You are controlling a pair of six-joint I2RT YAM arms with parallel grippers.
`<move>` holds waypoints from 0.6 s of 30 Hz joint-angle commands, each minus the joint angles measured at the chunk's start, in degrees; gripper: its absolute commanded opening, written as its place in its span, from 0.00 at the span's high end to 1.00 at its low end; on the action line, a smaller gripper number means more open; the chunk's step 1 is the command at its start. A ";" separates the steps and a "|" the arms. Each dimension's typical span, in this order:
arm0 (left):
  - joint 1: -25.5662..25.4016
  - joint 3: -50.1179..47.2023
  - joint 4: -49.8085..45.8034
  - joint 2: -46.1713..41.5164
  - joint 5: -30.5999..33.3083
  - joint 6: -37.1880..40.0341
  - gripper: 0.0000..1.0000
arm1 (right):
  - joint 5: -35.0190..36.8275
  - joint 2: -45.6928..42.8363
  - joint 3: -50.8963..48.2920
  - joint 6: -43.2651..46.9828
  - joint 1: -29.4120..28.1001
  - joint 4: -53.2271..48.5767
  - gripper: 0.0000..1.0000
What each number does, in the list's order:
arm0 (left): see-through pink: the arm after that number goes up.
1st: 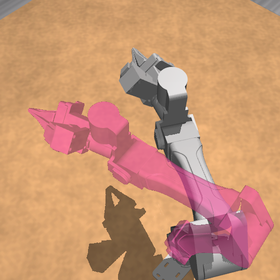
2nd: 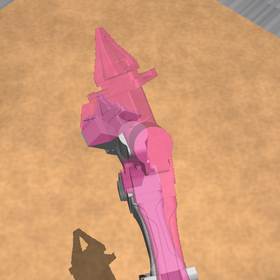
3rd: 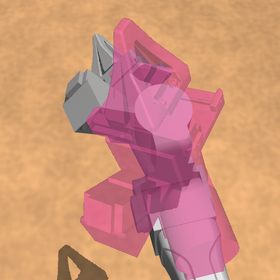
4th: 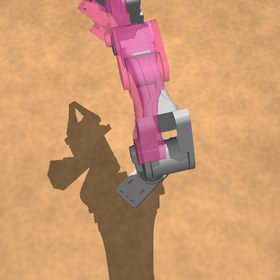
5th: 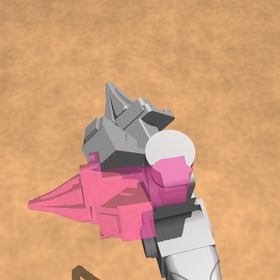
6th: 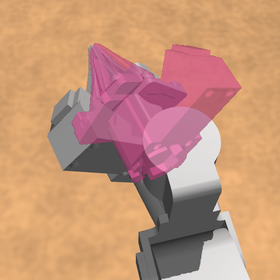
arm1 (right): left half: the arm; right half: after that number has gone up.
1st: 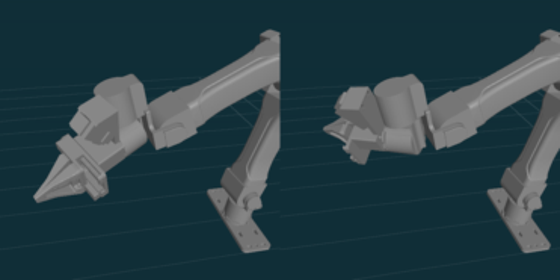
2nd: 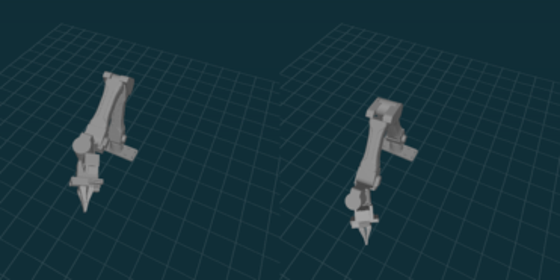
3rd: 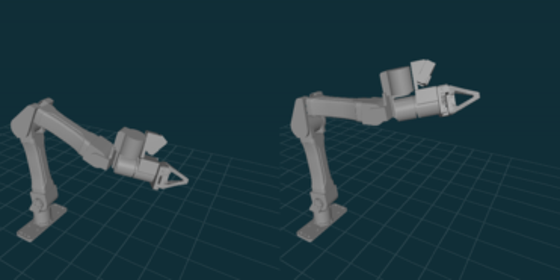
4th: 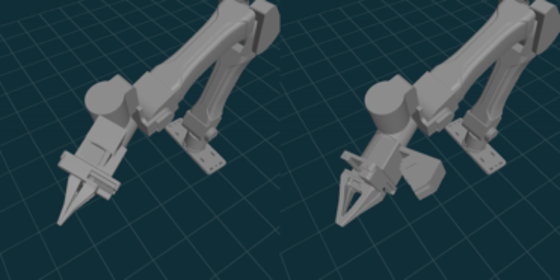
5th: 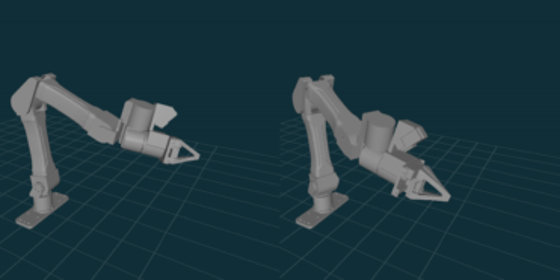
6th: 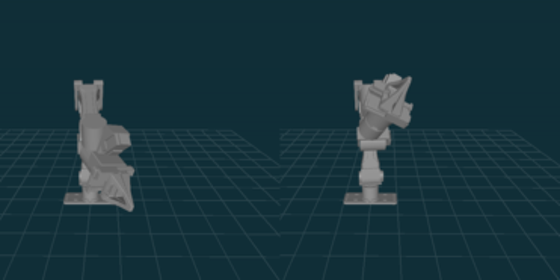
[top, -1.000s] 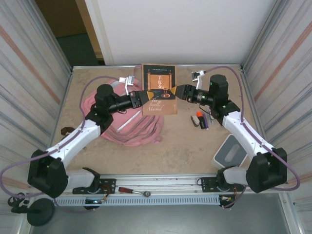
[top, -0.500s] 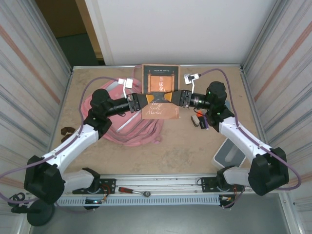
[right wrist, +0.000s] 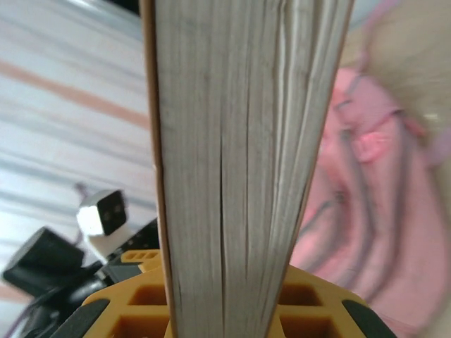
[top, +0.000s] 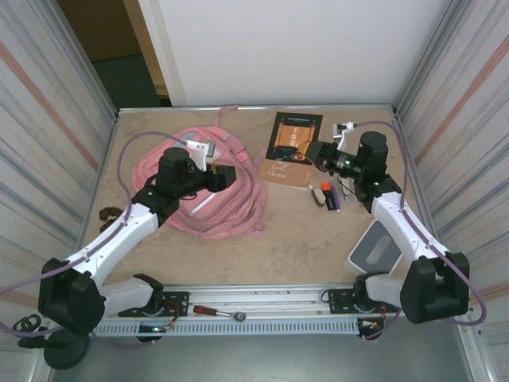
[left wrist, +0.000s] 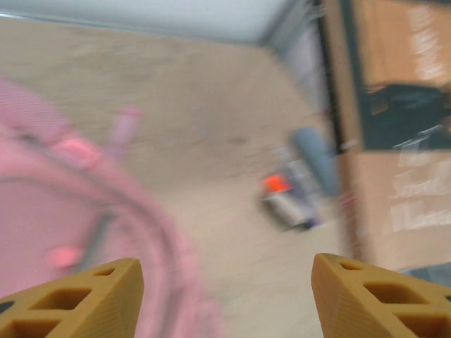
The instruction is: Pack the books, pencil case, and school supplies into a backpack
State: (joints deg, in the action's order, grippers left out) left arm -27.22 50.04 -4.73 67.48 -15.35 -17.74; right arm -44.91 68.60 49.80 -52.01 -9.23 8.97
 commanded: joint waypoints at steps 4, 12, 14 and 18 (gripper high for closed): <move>-3.06 4.43 -18.23 7.84 18.26 25.11 0.28 | 2.72 -5.10 0.33 12.24 3.02 -14.06 1.00; -7.93 6.31 -16.80 16.21 21.33 29.86 0.26 | 2.54 -4.72 -3.43 12.16 3.74 -11.86 1.00; -8.02 7.27 -16.79 18.23 23.79 29.94 0.28 | 2.45 -4.51 -4.21 11.91 3.70 -11.03 1.00; -8.02 8.90 -17.04 21.21 24.49 30.31 0.36 | 2.28 -4.66 -5.24 11.36 3.44 -10.16 1.00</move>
State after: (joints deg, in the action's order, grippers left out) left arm -35.31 56.69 -20.95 87.55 6.26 10.57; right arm -41.74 65.17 44.53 -41.45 -5.61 -5.23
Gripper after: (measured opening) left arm 0.653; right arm 0.165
